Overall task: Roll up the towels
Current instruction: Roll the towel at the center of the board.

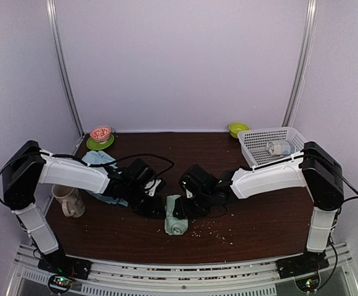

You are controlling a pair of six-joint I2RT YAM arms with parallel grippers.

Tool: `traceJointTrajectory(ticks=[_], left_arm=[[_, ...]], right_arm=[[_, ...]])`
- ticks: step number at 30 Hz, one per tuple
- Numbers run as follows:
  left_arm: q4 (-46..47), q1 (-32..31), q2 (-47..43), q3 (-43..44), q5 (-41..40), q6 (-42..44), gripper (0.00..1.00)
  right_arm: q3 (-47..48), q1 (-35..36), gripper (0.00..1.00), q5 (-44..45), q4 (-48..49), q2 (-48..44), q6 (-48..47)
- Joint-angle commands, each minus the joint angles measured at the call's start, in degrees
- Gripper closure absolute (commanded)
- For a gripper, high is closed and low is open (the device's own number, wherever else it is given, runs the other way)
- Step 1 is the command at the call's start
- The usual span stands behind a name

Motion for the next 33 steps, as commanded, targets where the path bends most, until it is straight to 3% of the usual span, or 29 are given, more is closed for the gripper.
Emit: traceJointTrajectory(ticks=[1,5,13,22,29,33], left_arm=[[-2.94,0.27,-6.51,-0.24,-1.27,1.47,0.85],[-2.18,0.76,-7.37,2.94,-1.58,1.04,0.86],[1.22,1.16,1.94,8.69,1.16,-0.5,0.91],[7.07,2.44,9.91,7.79,3.77,-3.21,0.97],[10.1,3.24,13.82,6.83,4.66,-5.09,1.0],[11.0,3.24,14.05,5.86,4.62,-5.64,1.0]], right_arm=[[0.94,0.68,0.43,2.51,-2.84,2.28,0.05],[1.21,0.83,0.44,2.79,-2.87,2.69,-0.13],[0.79,0.83,0.43,2.9,-2.82,2.13,-0.32],[0.3,0.84,0.43,2.0,-2.05,0.44,-0.73],[-2.44,0.91,0.4,3.49,-3.93,-6.63,-0.95],[-3.84,1.81,0.43,3.33,-4.13,-9.79,-1.81]])
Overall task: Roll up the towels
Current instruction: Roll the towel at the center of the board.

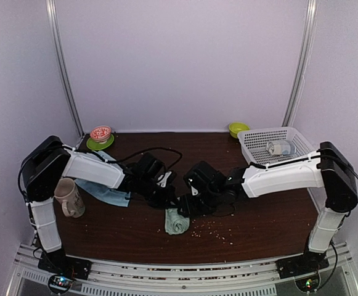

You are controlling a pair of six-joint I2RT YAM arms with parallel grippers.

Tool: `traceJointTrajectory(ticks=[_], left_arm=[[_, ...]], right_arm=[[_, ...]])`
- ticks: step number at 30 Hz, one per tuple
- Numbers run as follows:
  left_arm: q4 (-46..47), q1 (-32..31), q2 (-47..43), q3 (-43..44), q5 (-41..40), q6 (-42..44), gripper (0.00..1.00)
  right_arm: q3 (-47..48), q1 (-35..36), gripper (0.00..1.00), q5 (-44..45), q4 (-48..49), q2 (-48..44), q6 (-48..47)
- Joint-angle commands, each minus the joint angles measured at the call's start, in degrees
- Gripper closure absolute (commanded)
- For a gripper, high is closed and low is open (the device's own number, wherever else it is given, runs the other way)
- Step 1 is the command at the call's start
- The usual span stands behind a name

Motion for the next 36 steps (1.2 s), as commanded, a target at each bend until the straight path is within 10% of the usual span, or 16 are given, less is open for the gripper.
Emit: traceJointTrajectory(ticks=[1,15,36], left_arm=[[-0.04,0.71,2.6,-2.21,-2.42,-1.07,1.0],[0.1,0.68,-0.87,-8.15,-3.59,-1.23,1.0],[6.88,0.79,-2.44,-18.39,-5.54,-1.8,1.0]], right_arm=[[-1.42,1.57,0.45,1.09,-1.96,-4.31,-1.33],[5.04,6.09,0.73,-2.67,-6.21,4.13,-5.51],[5.58,5.56,0.51,-0.53,-6.37,-1.92,-2.82]])
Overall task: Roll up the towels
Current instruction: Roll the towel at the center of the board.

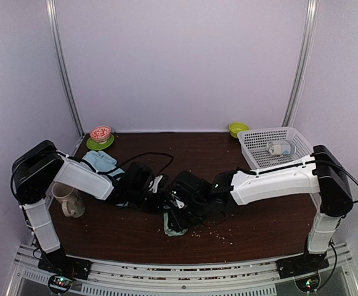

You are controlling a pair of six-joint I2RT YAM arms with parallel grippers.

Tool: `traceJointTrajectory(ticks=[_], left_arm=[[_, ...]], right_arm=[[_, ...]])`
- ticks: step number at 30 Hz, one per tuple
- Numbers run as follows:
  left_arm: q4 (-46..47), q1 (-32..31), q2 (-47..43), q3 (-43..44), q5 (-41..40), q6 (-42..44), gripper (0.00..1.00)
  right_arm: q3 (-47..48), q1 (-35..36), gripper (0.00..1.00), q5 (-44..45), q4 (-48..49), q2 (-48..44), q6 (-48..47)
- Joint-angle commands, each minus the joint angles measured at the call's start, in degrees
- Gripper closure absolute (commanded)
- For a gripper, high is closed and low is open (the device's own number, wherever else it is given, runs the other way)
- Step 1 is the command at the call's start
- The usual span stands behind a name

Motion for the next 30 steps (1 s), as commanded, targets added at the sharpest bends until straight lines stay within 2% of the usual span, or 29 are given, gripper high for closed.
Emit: traceJointTrajectory(ticks=[1,5,9,15,18,23,30], left_arm=[[-8.24,0.19,1.96,-5.38,-4.99,-0.64,1.0],[-6.83,0.2,1.09,-7.78,-5.38,-1.49,1.0],[-6.31,0.2,0.21,-9.48,-5.89,-1.77,1.0],[-6.83,0.19,-1.83,-9.11,-5.15,-1.73,1.0],[-8.57,0.19,-4.92,-8.09,-4.61,-1.25,0.99],[-11.58,0.19,-10.63,-5.64,-4.02,-0.53,0.9],[-15.01,0.23,-12.6,-0.2,-4.7,0.62,0.9]], right_arm=[[-2.47,-1.94,0.5,0.46,2.8,-5.26,3.52],[-3.19,-2.75,0.51,-0.19,4.83,-3.66,4.2],[-1.08,-1.66,0.57,-1.02,4.0,0.05,2.39],[3.13,0.61,0.66,0.82,-3.15,7.92,-1.18],[2.61,0.98,0.67,1.81,-4.04,9.01,-1.18],[2.55,1.32,0.67,2.92,-4.06,9.02,-1.24],[2.81,1.82,0.67,2.96,-3.8,9.48,-1.21]])
